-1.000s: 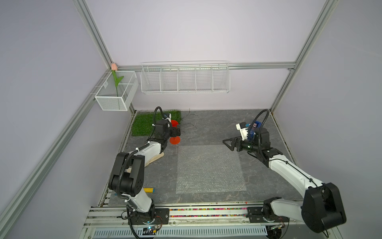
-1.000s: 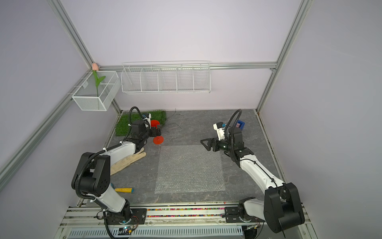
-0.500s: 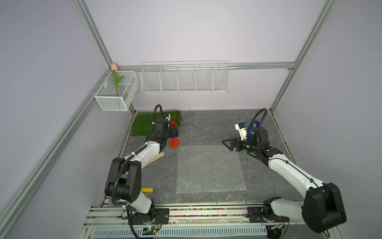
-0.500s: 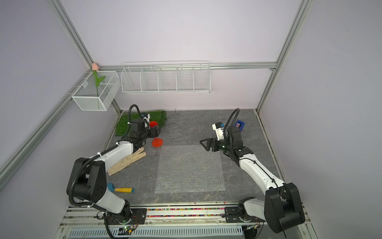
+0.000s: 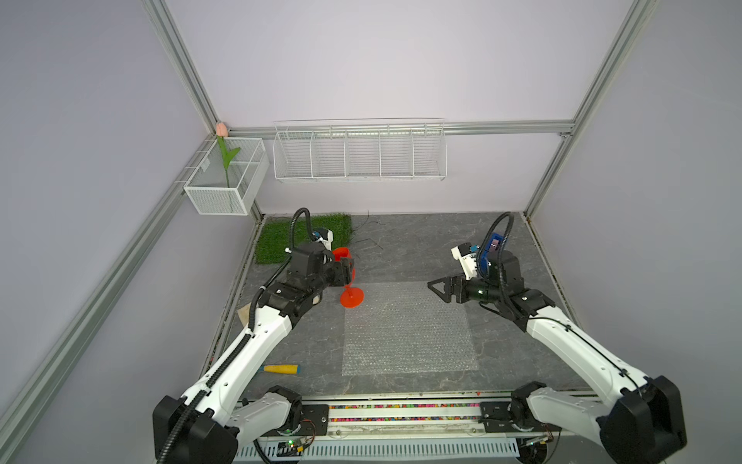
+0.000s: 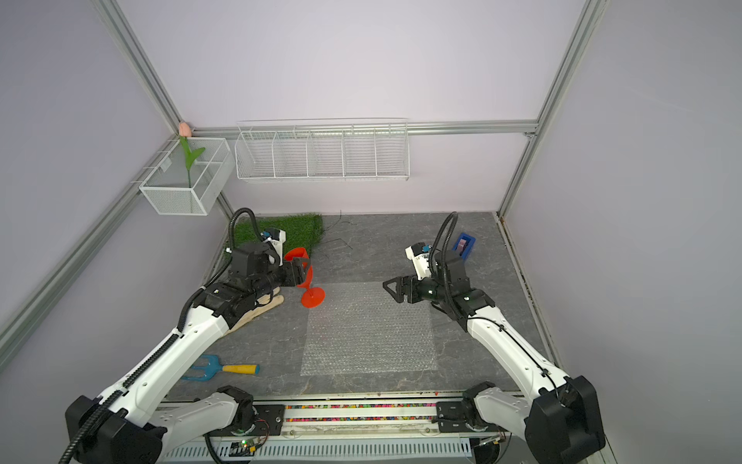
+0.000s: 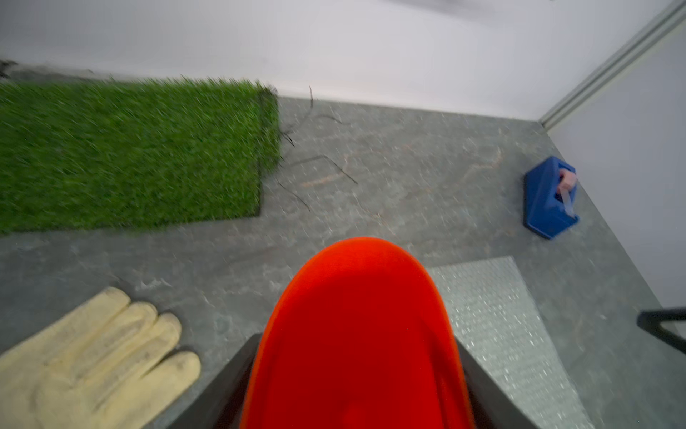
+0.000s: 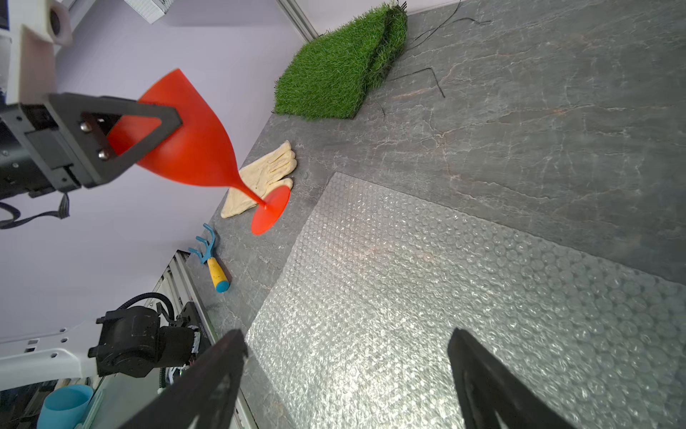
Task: Wrap wine glasses in bubble wrap
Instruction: Pick up the wine glass at the center of the board, then place the wine glass on the bubble wrap.
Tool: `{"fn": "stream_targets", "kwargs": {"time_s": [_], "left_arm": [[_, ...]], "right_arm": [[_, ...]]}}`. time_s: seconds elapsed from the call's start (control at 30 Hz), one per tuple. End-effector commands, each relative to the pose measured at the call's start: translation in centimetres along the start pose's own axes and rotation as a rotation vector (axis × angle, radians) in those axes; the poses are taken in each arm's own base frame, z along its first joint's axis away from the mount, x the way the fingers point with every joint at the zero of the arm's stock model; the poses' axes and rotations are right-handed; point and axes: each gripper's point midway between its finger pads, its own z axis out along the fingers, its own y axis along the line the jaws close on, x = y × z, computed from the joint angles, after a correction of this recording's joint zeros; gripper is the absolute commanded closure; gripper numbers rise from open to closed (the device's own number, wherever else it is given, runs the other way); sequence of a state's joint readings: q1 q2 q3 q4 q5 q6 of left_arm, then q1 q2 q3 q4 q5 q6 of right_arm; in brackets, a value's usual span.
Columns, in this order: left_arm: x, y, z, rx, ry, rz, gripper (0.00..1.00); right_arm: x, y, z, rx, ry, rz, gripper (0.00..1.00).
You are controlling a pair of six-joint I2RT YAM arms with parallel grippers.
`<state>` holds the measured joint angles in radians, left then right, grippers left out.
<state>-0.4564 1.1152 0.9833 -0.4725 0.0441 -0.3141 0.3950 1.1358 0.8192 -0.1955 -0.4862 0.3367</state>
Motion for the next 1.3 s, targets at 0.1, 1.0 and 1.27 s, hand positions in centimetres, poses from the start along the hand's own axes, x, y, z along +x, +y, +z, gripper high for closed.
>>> {"fn": "stream_targets", "kwargs": {"time_s": [0.1, 1.0, 1.27], "left_arm": [[8.9, -3.3, -1.4, 0.164, 0.353, -0.155, 0.52], [14.9, -2.3, 3.5, -0.066, 0.928, -0.151, 0.65], [16.1, -1.3, 7.9, -0.096, 0.974, -0.184, 0.51]], "right_arm": [[1.4, 0.5, -0.8, 0.027, 0.043, 0.027, 0.11], [3.6, 0.8, -0.3, 0.064, 0.094, 0.022, 0.11], [4.0, 0.4, 0.0, 0.073, 0.109, 0.018, 0.11]]}}
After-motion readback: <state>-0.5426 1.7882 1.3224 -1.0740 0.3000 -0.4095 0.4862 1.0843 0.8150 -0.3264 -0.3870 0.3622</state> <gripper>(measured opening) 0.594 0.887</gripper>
